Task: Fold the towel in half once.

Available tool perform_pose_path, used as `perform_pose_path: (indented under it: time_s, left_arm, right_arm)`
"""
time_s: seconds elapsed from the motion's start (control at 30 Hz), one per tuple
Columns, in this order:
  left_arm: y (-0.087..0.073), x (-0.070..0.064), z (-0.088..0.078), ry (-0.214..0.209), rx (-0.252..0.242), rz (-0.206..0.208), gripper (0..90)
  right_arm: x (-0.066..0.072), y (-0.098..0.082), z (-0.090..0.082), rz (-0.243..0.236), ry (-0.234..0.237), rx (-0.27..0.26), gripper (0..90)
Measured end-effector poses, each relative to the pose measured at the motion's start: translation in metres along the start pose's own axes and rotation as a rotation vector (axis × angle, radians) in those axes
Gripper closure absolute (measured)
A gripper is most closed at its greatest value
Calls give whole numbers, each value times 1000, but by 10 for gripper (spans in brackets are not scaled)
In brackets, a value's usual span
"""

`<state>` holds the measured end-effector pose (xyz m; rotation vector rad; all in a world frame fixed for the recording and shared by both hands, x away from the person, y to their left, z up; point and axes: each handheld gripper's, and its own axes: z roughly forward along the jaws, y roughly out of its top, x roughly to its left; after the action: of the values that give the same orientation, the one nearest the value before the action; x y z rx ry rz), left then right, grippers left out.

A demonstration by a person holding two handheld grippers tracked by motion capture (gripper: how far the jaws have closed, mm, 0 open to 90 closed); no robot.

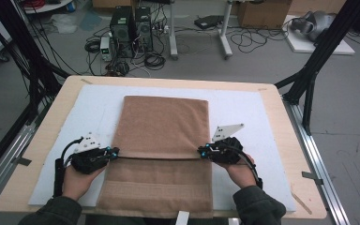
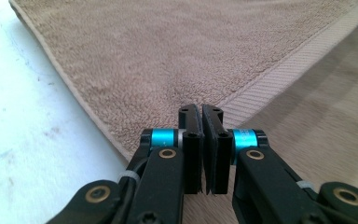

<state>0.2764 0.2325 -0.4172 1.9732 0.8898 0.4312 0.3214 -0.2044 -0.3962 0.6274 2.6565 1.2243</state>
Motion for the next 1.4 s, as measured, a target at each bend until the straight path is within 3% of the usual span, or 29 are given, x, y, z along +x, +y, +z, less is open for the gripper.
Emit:
perform_pose_path:
  time_s: [0.33,0.47,0.5,0.53,0.6,0.67,0.73,0.87,0.97,1.03,1.13,1.23,1.33,1.4]
  left_arm:
    - [-21,-41,-49,-44,-1,41,867]
    - [-37,-58,-73,-113,16,43,864]
    - [-41,-61,-77,-127,22,44,835]
    - [-43,-62,-78,-133,27,41,753]
    - [-44,-59,-79,-118,24,44,680]
    - [-41,-53,-73,-103,19,39,651]
    - [-37,-47,-66,-84,18,63,628]
    - [-31,-36,-47,-89,15,82,607]
    - [-33,-33,-34,-124,39,95,572]
    - [-38,-35,-29,-145,62,102,598]
    - [-46,-37,-21,-181,124,93,703]
    - [-51,-36,-19,-163,99,86,754]
    - [-51,-40,-20,-139,94,114,854]
    - [-50,-41,-20,-133,96,117,874]
  right_arm:
    - [47,-12,-26,-61,64,-38,841]
    - [75,-18,-43,-123,165,-43,837]
    - [80,-21,-45,-133,200,-45,781]
    - [83,-25,-47,-121,207,-41,703]
    - [82,-30,-48,-100,215,-43,666]
    - [75,-33,-46,-84,187,-44,644]
    - [65,-33,-41,-56,139,-45,601]
    - [45,-31,-26,-31,75,-5,596]
    - [36,-30,-14,-17,107,8,602]
    - [41,-30,-7,-35,159,8,628]
    - [54,-36,3,-87,189,52,638]
    - [59,-47,13,-83,180,109,689]
    - [58,-53,13,-50,185,57,841]
    - [58,-52,13,-59,182,53,867]
